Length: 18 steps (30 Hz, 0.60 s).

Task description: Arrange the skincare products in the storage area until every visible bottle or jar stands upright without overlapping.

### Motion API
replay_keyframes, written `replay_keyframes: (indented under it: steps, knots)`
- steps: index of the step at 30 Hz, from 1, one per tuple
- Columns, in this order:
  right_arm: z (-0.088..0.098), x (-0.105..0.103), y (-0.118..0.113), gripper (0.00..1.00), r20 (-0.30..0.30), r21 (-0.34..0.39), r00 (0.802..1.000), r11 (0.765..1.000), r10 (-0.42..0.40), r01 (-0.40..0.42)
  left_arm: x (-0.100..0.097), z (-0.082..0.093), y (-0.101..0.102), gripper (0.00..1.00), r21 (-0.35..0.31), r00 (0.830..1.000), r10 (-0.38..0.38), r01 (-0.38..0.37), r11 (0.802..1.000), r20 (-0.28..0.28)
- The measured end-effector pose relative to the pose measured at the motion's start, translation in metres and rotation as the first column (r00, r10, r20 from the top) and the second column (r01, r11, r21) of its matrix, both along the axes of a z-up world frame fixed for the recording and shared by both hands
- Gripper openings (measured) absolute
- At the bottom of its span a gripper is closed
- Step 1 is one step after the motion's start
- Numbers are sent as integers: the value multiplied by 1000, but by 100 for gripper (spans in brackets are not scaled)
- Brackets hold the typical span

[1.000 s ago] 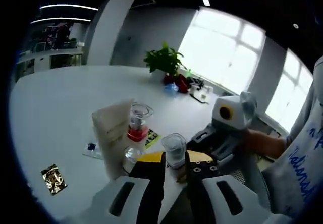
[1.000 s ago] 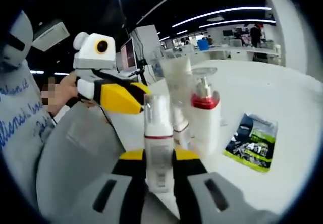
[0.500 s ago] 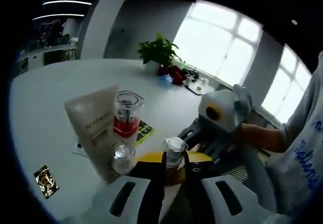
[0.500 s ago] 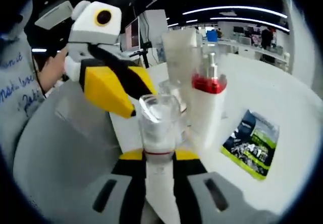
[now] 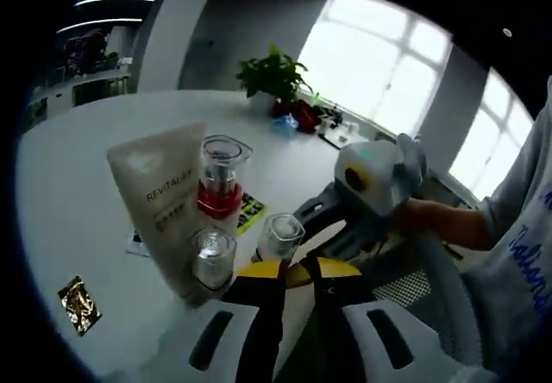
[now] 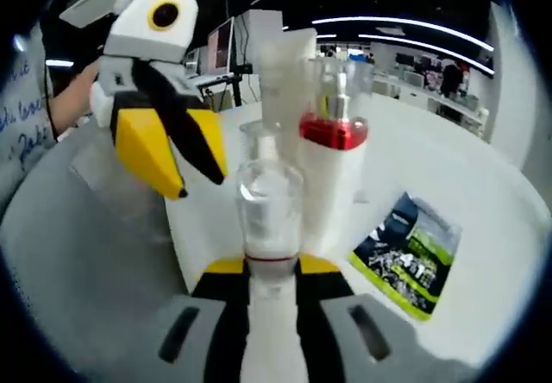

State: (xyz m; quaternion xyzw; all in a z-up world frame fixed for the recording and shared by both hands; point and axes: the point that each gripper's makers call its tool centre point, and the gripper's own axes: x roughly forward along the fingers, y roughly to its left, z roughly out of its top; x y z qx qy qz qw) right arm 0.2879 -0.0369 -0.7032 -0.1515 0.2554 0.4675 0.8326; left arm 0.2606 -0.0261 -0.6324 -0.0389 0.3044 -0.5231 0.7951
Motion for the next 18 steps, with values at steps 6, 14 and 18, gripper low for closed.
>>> replay_keyframes:
  steps: [6, 14, 18]
  knots:
    - [1, 5, -2, 20, 48, -5, 999, 1000, 12, -11, 1, -2, 6, 9, 5, 1000, 24, -24, 1000, -11]
    - [-1, 8, -5, 21, 43, -13, 999, 1000, -20, 21, 2, -3, 13, 9, 11, 999, 35, -35, 999, -8]
    - [-4, 8, -7, 21, 31, -21, 999, 999, -30, 31, 1, -6, 14, 9, 15, 999, 39, -39, 999, -11]
